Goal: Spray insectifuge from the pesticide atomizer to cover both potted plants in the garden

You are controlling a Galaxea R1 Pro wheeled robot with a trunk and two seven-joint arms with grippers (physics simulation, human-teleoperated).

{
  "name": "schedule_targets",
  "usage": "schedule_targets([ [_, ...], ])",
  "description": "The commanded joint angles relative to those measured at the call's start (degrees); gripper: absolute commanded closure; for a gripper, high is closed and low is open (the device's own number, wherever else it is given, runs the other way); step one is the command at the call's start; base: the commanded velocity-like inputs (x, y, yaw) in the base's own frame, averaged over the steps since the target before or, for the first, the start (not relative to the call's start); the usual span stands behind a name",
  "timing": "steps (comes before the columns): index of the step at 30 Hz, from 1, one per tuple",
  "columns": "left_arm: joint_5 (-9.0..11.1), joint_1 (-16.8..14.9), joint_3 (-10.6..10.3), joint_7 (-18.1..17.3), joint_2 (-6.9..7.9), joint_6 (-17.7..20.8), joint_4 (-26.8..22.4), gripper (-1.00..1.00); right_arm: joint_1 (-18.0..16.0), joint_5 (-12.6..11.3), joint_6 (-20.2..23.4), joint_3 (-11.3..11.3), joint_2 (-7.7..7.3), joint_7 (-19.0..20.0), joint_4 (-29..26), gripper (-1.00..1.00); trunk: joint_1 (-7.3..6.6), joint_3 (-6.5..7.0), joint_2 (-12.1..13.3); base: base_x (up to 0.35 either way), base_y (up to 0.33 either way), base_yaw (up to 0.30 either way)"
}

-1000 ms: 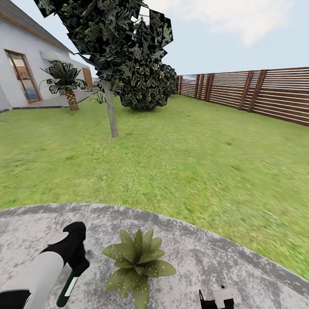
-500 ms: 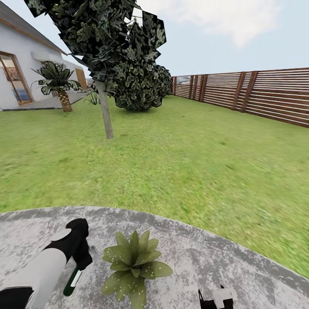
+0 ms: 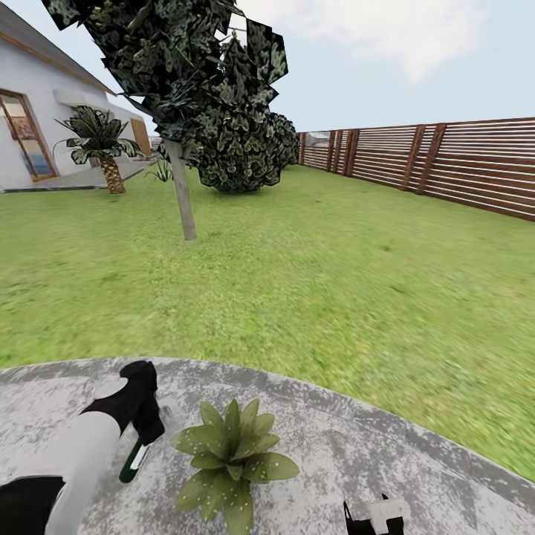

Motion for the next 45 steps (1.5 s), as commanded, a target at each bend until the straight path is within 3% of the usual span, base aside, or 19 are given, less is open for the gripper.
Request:
schedule_targets([
  [1,-1.26,-1.67,0.06,-1.31,-0.12,0.78,-0.02,1.00,-0.04,0.62,-0.16,-0.39,0.00,-0.25,0.06,-1.00,-0.01,-0.07,-0.02,0.000,0.000,0.000],
  [3,-3.13,-3.31,0.07,-3.76,-0.37,0.86,-0.05,1.00,-0.04,0.62,-0.16,-0.39,0.00,-0.25,0.06,-1.00,-0.01,-0.07,-0.02,0.000,0.000,0.000],
  [5,-6.84,-4.73,-0.01,-7.27,-1.42,0.89,-0.13,1.00,-0.04,0.62,-0.16,-0.39,0.00,-0.25,0.06,-1.00,-0.01,-0.07,-0.02,0.000,0.000,0.000],
  [6,-9.86,-5.30,-0.18,-8.83,-2.48,0.95,-0.18,1.00,-0.04,0.62,-0.16,-0.39,0.00,-0.25,0.06,-1.00,-0.01,-0.07,-0.02,0.000,0.000,0.000],
  [9,-15.05,-6.83,-0.33,-11.13,-4.34,1.05,-0.22,1.00,-0.04,0.62,-0.16,-0.39,0.00,-0.25,0.06,-1.00,-0.01,-0.07,-0.02,0.000,0.000,0.000],
  [11,-16.46,-7.66,-0.36,-12.34,-5.55,1.06,-0.22,1.00,-0.04,0.62,-0.16,-0.39,0.00,-0.25,0.06,-1.00,-0.01,-0.07,-0.02,0.000,0.000,0.000],
  [17,-17.26,-8.17,-0.40,-13.07,-7.89,0.91,-0.19,1.00,-0.04,0.62,-0.16,-0.39,0.00,-0.25,0.06,-1.00,-0.01,-0.07,-0.02,0.000,0.000,0.000],
  [23,-17.00,-8.14,-3.24,-13.20,-8.93,0.47,-0.10,1.00,-0.04,0.62,-0.16,-0.39,0.00,-0.25,0.06,-1.00,-0.01,-0.07,-0.02,0.000,0.000,0.000],
  [26,-16.99,-7.97,-3.63,-13.25,-9.30,0.27,0.21,1.00,-0.04,0.62,-0.16,-0.39,0.00,-0.25,0.06,-1.00,-0.01,-0.07,-0.02,0.000,0.000,0.000],
  [29,-16.99,-8.02,-3.78,-13.71,-10.73,0.28,-0.05,1.00,-0.04,0.62,-0.16,-0.39,0.02,-0.25,0.06,-1.00,-0.01,-0.07,-0.02,0.000,0.000,0.000],
  [32,-17.00,-8.19,-3.80,-16.31,-11.77,0.25,-0.24,1.00,-0.04,0.62,-0.16,-0.39,0.05,-0.25,0.06,-1.00,-0.01,-0.07,-0.02,0.000,0.000,0.000],
  [38,-17.23,-7.65,-3.98,-17.44,-11.17,0.16,-0.20,1.00,-0.04,0.68,-0.16,-0.39,0.09,-0.25,0.06,-1.00,-0.01,-0.07,-0.02,0.000,0.000,0.000],
  [45,-17.18,-7.20,-3.99,-17.18,-8.78,-0.05,-0.14,1.00,-0.04,0.71,-0.16,-0.38,-0.01,-0.16,0.06,-1.00,-0.01,-0.07,-0.02,0.000,0.000,0.000],
])
